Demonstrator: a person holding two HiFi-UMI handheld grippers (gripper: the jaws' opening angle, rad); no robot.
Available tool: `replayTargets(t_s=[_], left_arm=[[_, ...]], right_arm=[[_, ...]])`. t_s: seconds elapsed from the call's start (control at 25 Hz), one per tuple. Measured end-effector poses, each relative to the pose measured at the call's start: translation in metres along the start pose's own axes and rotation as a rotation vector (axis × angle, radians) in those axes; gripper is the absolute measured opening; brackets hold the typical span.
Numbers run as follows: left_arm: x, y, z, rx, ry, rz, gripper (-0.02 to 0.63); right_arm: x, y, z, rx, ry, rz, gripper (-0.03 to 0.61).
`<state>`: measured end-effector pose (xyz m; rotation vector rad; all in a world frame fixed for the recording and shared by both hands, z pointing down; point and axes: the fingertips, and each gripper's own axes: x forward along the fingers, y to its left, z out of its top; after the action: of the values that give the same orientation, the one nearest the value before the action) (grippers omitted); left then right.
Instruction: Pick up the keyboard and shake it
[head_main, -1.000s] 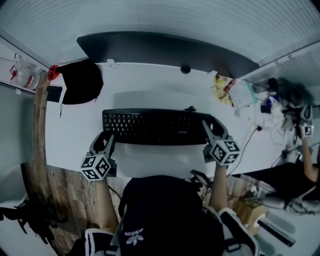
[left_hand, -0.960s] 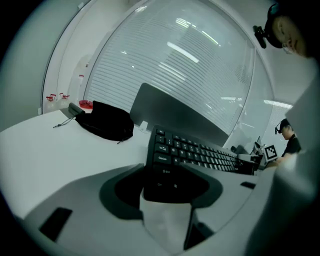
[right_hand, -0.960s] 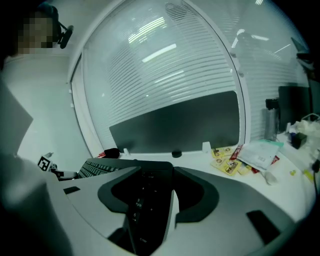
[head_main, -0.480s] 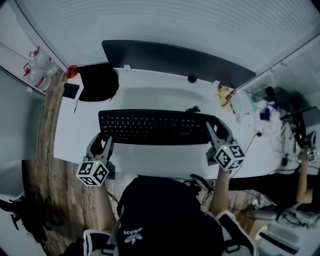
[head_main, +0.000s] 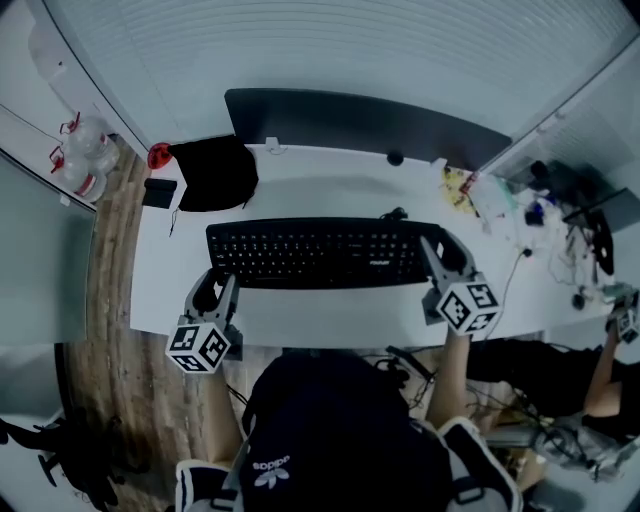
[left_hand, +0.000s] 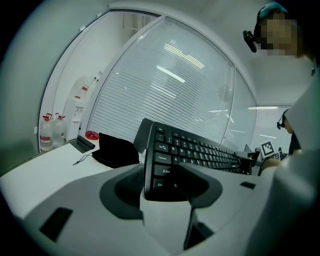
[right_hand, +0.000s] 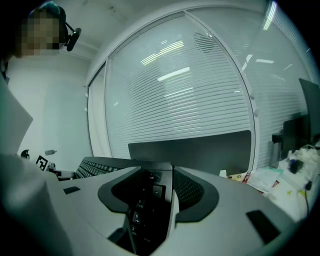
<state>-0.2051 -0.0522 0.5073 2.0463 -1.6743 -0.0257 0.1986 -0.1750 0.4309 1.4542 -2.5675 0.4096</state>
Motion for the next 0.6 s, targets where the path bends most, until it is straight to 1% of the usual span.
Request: replayTargets(t_s=[0.12, 0.32, 0.44, 0.6], left_arm=[[-0.008, 0.016, 0.007, 0.009, -0.003, -0.024, 0.215], [-0.023, 0.033, 0.015, 0.027, -0.004, -0.017, 0.215], [-0.028, 0.038, 0.015, 0.024, -0.013, 0.002, 0.215], [-0.041, 0.042, 0.013, 0.003, -0.027, 0.038, 0.215]], right_arm=[[-0.002, 0.019, -0.002, 0.006, -0.018, -0.014, 0.187], [-0.003, 0.043, -0.008, 0.021, -0.022, -0.012, 0.187], [0.003, 0.048, -0.008, 0.02, -0.02, -0.002, 0.187], [0.014, 0.058, 0.001, -0.006, -0.008, 0.037, 0.187]])
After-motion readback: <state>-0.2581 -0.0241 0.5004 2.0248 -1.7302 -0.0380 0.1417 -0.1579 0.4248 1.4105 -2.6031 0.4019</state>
